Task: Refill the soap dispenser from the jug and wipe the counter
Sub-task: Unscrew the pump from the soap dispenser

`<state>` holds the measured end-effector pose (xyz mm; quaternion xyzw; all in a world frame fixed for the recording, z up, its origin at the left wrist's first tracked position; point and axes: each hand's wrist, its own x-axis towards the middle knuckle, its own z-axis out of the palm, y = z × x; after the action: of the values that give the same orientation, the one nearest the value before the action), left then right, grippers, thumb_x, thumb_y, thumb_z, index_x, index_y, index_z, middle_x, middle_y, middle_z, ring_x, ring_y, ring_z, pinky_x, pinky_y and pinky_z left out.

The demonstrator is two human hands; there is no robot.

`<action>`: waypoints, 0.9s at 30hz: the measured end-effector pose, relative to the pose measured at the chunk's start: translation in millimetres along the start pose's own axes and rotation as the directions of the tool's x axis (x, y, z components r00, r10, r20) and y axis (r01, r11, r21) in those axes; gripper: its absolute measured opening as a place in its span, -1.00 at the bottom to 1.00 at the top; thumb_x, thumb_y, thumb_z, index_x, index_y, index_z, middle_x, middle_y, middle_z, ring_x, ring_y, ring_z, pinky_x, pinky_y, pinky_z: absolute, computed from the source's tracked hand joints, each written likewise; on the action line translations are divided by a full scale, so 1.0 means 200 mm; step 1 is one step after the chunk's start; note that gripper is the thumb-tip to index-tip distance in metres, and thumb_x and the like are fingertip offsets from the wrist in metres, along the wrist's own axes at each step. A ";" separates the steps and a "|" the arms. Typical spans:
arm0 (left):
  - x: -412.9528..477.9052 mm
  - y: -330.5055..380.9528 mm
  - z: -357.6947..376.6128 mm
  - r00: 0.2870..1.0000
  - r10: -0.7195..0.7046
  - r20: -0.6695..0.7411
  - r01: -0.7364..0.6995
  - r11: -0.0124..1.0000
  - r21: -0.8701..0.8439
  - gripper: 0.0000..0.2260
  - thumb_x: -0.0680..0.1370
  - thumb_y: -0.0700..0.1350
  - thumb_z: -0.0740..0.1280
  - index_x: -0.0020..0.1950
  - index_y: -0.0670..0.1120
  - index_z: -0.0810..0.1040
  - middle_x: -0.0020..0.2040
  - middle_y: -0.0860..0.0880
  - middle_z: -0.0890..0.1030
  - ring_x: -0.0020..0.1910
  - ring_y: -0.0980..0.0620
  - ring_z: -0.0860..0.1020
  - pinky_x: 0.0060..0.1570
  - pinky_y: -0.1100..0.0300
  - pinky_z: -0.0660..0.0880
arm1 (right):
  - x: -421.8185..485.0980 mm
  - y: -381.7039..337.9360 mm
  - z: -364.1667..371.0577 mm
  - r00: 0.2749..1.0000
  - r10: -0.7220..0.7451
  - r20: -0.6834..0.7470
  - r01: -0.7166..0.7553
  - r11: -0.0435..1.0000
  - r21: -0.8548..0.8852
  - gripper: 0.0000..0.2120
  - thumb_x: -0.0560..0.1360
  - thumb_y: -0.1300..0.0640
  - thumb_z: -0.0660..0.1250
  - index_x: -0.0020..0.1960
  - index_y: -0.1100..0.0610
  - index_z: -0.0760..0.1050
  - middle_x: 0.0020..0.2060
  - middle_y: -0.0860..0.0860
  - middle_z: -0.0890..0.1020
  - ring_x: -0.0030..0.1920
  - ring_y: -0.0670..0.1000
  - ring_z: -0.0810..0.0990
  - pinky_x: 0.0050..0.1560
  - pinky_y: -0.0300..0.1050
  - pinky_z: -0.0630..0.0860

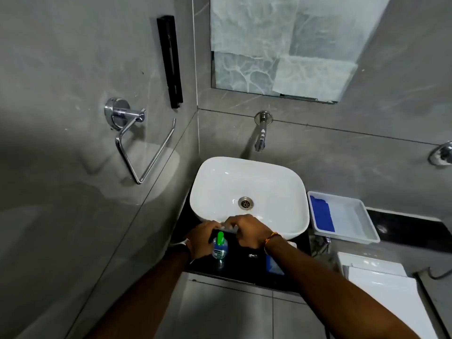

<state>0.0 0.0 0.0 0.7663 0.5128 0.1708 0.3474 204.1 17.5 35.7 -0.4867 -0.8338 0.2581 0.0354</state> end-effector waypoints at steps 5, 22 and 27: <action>-0.01 -0.02 0.10 0.993 -0.115 0.010 0.115 0.993 -0.032 -0.61 0.33 -0.25 0.52 0.13 -0.19 0.57 0.10 -0.13 0.64 0.08 -0.07 0.60 0.13 0.09 0.54 | 0.02 0.00 0.10 0.999 0.036 0.035 -0.037 0.998 0.049 -0.57 0.32 0.24 0.55 0.15 0.02 0.61 0.01 -0.04 0.67 0.03 0.01 0.61 0.05 -0.14 0.51; -0.04 -0.16 0.25 0.960 -0.271 -0.076 0.242 0.932 -0.269 -0.59 0.35 -0.32 0.50 0.19 -0.17 0.60 0.06 -0.14 0.70 0.06 -0.13 0.66 0.12 -0.01 0.60 | 0.03 -0.01 0.39 0.969 0.049 -0.243 0.024 0.957 0.289 -0.79 0.41 0.24 0.44 0.04 0.08 0.65 -0.02 -0.01 0.66 -0.02 0.01 0.63 0.02 -0.08 0.57; -0.02 -0.15 0.26 0.955 -0.283 -0.086 0.254 0.935 -0.248 -0.81 0.43 -0.34 0.42 0.01 -0.15 0.59 -0.02 -0.12 0.68 0.00 -0.03 0.63 0.05 0.12 0.58 | 0.01 0.00 0.45 0.933 0.241 -0.269 -0.103 0.892 0.439 -0.52 0.31 0.01 0.63 0.18 0.03 0.58 0.08 -0.06 0.66 0.08 -0.10 0.62 0.16 -0.23 0.56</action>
<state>10.9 -15.1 -56.5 0.6309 0.6090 0.2266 0.4240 175.7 -17.0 -41.8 -0.5755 -0.6955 0.3511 0.2487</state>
